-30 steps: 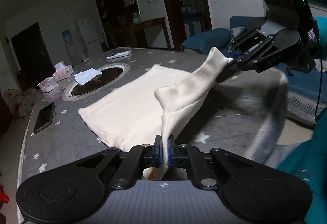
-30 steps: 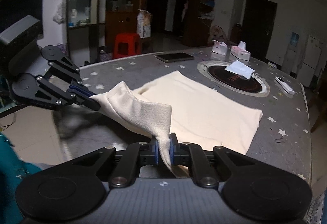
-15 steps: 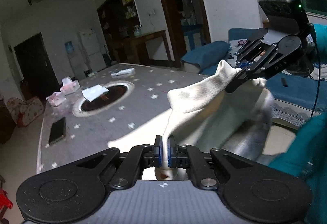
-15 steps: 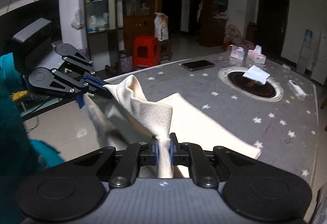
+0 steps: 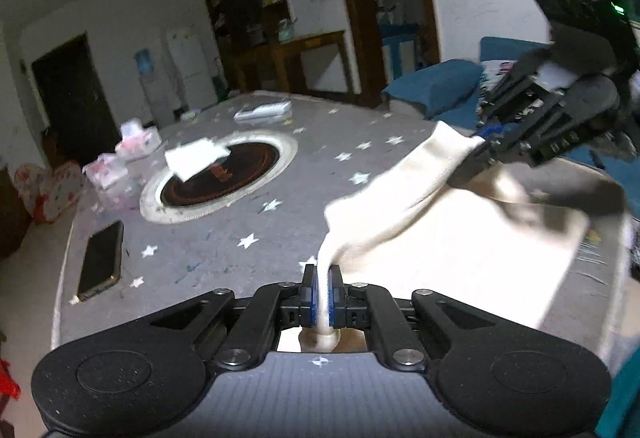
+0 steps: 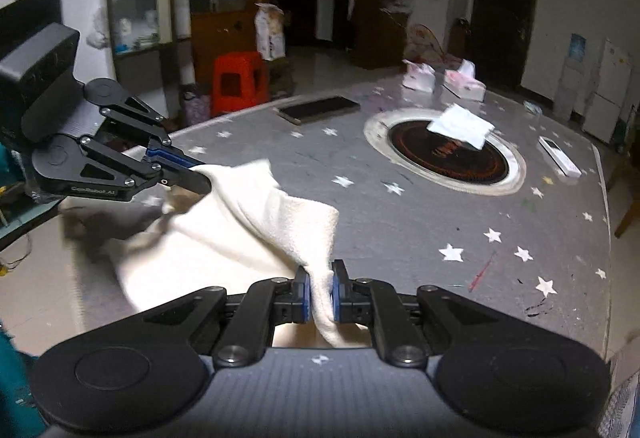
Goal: Fold clothes
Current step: 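Lower the hem onto the shirt with both grippers and open them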
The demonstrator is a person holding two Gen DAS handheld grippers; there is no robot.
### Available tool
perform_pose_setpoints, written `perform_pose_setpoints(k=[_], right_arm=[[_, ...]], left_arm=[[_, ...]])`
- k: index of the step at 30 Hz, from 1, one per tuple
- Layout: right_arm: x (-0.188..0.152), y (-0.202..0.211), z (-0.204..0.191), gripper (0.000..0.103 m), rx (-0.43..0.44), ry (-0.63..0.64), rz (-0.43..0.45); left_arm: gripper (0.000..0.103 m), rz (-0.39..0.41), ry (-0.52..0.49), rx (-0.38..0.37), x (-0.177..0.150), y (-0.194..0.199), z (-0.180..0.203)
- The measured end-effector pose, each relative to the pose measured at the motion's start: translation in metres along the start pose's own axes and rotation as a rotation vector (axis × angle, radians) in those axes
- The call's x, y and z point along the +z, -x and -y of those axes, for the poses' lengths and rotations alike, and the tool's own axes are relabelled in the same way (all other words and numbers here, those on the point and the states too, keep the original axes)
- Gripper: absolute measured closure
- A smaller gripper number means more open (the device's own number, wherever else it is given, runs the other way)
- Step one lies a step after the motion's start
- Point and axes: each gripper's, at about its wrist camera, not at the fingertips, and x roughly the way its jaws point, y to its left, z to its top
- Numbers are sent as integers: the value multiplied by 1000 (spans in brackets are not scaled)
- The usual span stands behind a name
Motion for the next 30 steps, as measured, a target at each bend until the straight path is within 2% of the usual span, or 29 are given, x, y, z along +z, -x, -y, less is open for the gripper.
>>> perform_pose_setpoints(k=[6, 9, 10, 11, 14, 20, 22, 25, 30], right_arm=[[-13, -38, 15, 93, -76, -96, -21], [-21, -51, 21, 87, -101, -158, -32], [-24, -55, 24, 82, -117, -187, -29], [-26, -57, 26, 78, -136, -209, -25], [-28, -53, 33, 78, -153, -264, -7], [-21, -33, 32, 77, -184, -287, 39], [-17, -27, 28, 77, -170, -287, 58], [-11, -34, 23, 78, -137, -299, 52], [-10, -54, 24, 79, -126, -323, 20]], left_arm=[[97, -62, 42, 48, -6, -44, -8], [93, -85, 73, 81, -9, -59, -11], [91, -88, 81, 96, -9, -62, -11], [90, -88, 98, 99, -9, -64, -13], [83, -89, 117, 124, -8, -65, -15], [82, -73, 180, 171, -4, -54, -20], [83, -54, 210, 156, 1, -46, -17], [83, -20, 240, 79, 10, -38, -6], [83, -17, 254, 5, 19, -51, 12]])
